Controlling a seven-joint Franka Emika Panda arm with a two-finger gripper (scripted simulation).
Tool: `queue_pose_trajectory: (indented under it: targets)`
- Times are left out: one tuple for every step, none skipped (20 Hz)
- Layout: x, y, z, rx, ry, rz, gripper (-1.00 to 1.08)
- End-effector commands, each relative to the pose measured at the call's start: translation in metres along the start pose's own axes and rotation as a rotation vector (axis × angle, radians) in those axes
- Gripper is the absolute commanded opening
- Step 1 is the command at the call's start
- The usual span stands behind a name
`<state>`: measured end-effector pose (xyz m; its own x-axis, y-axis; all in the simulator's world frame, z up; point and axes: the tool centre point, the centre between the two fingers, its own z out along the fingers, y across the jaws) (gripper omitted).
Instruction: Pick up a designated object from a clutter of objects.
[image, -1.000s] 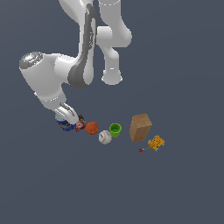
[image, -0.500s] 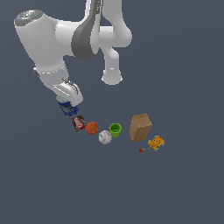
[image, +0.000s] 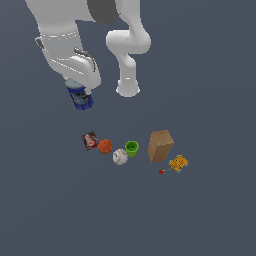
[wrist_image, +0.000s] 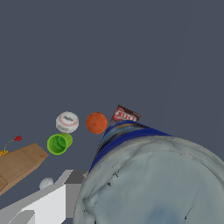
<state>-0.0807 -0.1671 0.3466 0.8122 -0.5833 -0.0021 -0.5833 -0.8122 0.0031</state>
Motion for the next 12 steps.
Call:
queue_pose_trajectory:
  targets:
    - [-0.010,-0.002,-0.023,0.000,0.003,0.000,-1.00]
    - [-0.014,-0.002,-0.031,0.000,0.003,0.000,-1.00]
    - [-0.017,-0.003,-0.039,0.000,0.003,0.000,-1.00]
    - [-0.020,-0.004,-0.046,0.000,0.003,0.000,-1.00]
    - [-0.023,-0.005,-0.053,0.001,0.003,0.000,-1.00]
    - [-0.026,-0.005,-0.059,0.001,0.003,0.000,-1.00]
    - [-0.028,-0.006,-0.064,0.001,0.003,0.000,-1.00]
    - [-0.030,-0.006,-0.070,0.002,0.003,0.000,-1.00]
    - [-0.032,-0.007,-0.074,0.002,0.003,0.000,-1.00]
    - [-0.034,-0.007,-0.078,0.002,0.003,0.000,-1.00]
    - [-0.035,-0.008,-0.082,0.002,0.002,-0.001,-1.00]
    - [-0.037,-0.008,-0.085,0.002,0.002,-0.001,-1.00]
